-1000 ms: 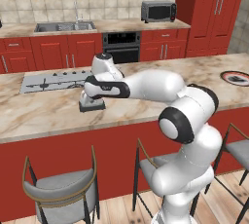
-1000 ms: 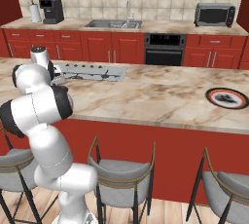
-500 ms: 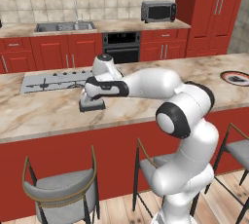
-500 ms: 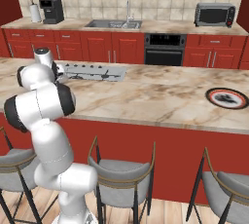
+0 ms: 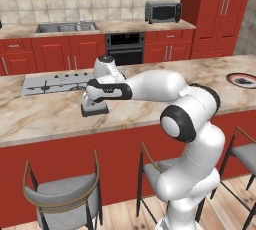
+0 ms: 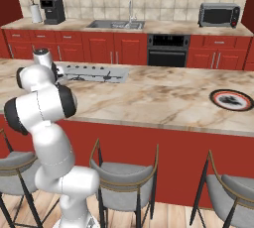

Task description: Take the steak from the fridge and place it on the digital scale on the counter by the fridge. Wait a few seconds for a reading, then move it to the plate on the dining counter.

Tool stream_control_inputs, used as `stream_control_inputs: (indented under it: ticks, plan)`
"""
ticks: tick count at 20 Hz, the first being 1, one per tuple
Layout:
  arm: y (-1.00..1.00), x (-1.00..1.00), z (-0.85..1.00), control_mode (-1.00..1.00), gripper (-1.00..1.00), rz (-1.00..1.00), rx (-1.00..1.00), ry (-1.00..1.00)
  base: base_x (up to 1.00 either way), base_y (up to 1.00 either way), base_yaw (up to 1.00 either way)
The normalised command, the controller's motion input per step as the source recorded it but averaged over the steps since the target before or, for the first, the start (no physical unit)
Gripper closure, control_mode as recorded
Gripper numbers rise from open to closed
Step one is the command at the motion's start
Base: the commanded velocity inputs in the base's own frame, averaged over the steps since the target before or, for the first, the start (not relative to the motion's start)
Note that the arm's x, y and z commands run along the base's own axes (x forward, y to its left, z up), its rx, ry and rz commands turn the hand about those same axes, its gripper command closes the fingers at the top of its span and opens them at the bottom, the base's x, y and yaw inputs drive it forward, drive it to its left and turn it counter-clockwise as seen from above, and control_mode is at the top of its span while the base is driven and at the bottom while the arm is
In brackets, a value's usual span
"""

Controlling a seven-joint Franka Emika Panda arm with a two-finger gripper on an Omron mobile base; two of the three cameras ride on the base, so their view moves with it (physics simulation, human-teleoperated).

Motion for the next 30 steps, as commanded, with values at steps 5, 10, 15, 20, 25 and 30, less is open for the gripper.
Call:
stream_control_inputs:
  ticks: [5, 10, 15, 20, 25, 30]
  plan:
    - [-0.13, -0.36, -0.03, -1.00, -1.00, 0.00, 0.00, 0.00, 0.00, 0.00, 0.00]
    - [-0.17, -0.01, 0.00, -1.00, -1.00, 0.00, 0.00, 0.00, 0.00, 0.00, 0.00]
    - [-0.05, -0.05, 0.33, -1.00, -1.00, 0.00, 0.01, -0.01, 0.00, 0.00, 0.00]
    - [0.00, -0.48, 0.80, -1.00, -1.00, -0.02, 0.06, -0.05, 0.00, 0.00, 0.00]
    - [0.00, -0.37, 0.43, -1.00, -1.00, -0.09, 0.05, 0.00, 0.00, 0.00, 0.00]
    - [0.00, -0.07, 0.00, -1.00, -1.00, -0.09, 0.00, 0.00, 0.00, 0.00, 0.00]
